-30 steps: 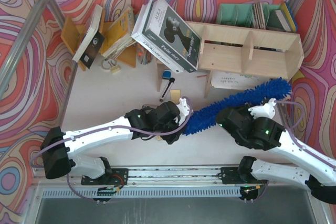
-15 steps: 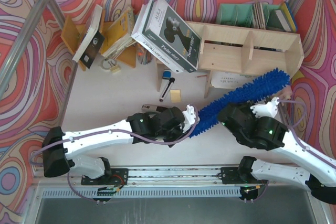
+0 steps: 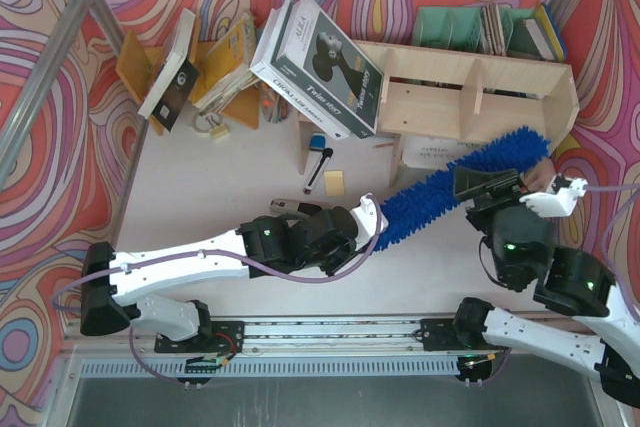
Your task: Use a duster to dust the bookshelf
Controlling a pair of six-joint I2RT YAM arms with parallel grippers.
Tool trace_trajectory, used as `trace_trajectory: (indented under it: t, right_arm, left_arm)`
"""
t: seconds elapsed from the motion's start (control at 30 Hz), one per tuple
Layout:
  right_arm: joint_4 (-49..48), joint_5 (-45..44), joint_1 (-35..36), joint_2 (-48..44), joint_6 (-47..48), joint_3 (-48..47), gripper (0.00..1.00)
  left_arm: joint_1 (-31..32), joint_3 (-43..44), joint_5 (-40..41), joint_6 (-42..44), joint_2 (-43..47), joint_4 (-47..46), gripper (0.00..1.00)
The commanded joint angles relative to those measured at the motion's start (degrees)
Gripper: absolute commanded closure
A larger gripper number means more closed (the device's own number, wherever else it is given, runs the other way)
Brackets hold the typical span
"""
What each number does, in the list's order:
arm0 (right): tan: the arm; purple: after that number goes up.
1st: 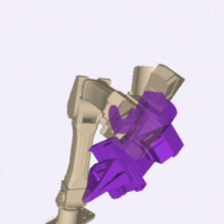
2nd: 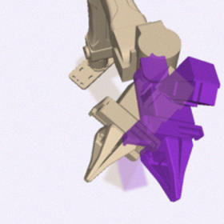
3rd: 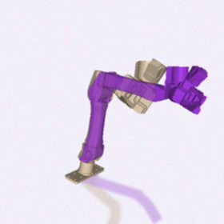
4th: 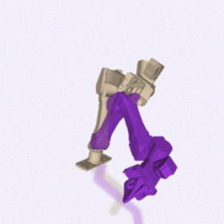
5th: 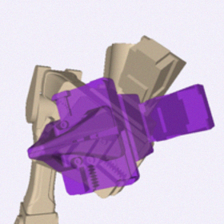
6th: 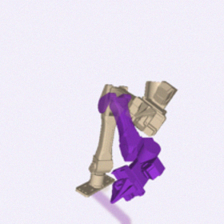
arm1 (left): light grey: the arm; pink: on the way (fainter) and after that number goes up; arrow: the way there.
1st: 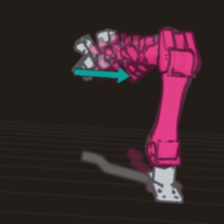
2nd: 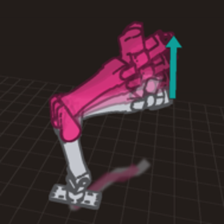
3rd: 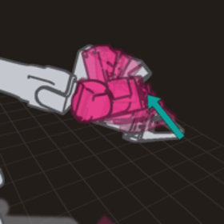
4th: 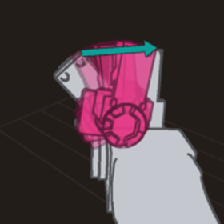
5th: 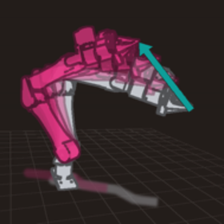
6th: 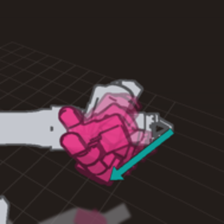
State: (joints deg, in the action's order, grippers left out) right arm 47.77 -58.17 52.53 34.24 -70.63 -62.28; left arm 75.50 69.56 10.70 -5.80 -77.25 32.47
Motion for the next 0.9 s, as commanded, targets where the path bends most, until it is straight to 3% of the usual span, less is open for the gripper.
trace_trajectory:
  t: [0.0,0.07,0.43,0.87]
  right_arm:
    - [-22.4,3.8,-0.1,-3.9,29.3,0.4,0.27]
    - [-28.2,7.3,0.0,-4.3,36.1,0.7,0.24]
    - [-31.3,10.6,-0.1,1.3,48.6,-5.2,0.22]
    - [-48.0,4.3,-0.1,-2.7,56.5,9.4,0.22]
  left_arm:
    - [0.3,0.7,6.4,-1.5,3.1,-3.9,1.00]
    - [0.3,0.5,7.7,-1.8,3.6,-4.6,1.00]
    - [0.3,-0.5,15.7,-4.5,7.5,-8.4,1.00]
    - [0.3,-6.7,32.4,-8.7,15.2,-16.4,1.00]
